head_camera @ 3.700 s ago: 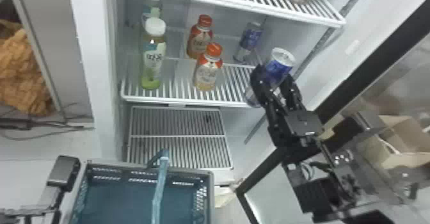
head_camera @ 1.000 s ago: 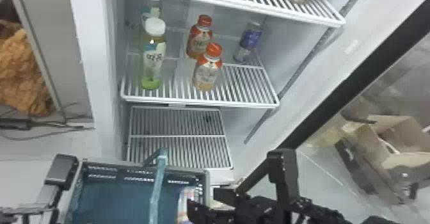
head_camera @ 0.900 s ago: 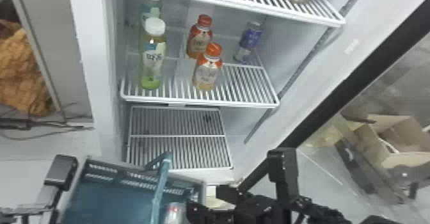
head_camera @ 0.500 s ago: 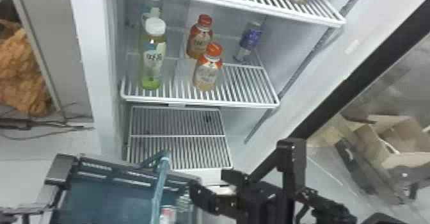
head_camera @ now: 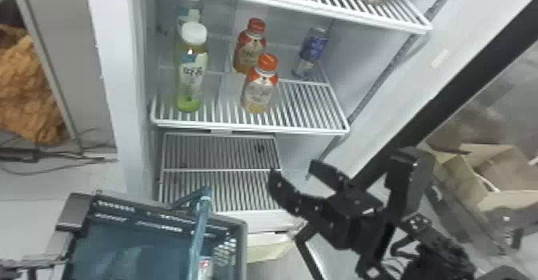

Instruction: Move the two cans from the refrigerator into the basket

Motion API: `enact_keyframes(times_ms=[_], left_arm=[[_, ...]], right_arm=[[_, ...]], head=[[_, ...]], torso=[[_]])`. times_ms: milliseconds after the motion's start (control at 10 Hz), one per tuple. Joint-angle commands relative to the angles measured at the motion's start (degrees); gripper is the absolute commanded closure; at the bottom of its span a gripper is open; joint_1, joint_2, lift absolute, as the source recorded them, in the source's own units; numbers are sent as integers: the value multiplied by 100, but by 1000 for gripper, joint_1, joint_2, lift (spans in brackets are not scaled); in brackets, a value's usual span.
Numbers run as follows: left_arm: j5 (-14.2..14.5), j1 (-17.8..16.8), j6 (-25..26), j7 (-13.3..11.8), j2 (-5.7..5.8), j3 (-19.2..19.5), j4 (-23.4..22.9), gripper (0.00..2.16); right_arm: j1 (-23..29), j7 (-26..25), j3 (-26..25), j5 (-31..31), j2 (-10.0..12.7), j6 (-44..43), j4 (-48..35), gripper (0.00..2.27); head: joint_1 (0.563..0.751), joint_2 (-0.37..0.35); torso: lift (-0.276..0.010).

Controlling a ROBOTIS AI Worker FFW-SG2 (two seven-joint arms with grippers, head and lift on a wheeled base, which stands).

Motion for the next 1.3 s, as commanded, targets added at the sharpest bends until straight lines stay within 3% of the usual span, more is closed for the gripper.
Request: enact_keyframes(times_ms=[0, 500, 1200], left_arm=[[-9, 0, 74, 0, 0, 0, 0, 1210], [-9, -14, 74, 17, -9, 0, 0, 1210], [3, -56, 74, 17, -9, -23, 0, 1210]], right_arm=[[-61, -59, -1, 100, 19, -874, 249, 249], [-582, -244, 114, 363, 27, -3124, 1473, 249], [-1777, -279, 353, 409, -8, -4615, 3399, 246]], head=[[695, -350], [695, -350], [695, -350]], torso=[[-266], [-266], [-266]])
